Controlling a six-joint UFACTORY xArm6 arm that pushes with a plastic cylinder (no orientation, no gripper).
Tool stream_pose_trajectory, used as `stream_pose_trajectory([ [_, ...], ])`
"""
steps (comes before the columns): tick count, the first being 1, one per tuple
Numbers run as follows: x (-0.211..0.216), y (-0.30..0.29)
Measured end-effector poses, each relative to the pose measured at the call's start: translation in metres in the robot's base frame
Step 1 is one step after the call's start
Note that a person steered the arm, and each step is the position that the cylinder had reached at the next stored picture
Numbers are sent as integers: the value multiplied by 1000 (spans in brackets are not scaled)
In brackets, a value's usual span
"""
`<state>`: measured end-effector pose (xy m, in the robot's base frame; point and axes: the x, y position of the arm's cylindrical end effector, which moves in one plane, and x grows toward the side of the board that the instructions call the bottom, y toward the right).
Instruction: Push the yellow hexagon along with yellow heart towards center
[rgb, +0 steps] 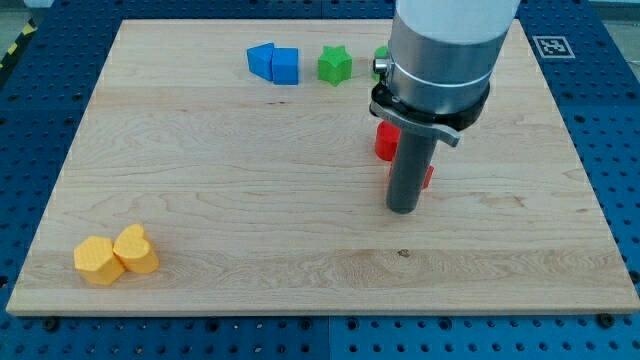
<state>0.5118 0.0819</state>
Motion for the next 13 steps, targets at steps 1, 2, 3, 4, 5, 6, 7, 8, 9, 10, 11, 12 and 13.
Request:
stream_pose_trajectory([
  [1,-2,0],
  [2,-2,-8],
  [3,-2,-47],
  [4,-2,-105],
  [5,-2,-169],
  [6,-2,-229],
  [7,-2,-295],
  [8,-2,-355],
  [9,-1,-386],
  [10,28,-386],
  [11,74,-386],
  [12,79,-386],
  [13,78,-386],
])
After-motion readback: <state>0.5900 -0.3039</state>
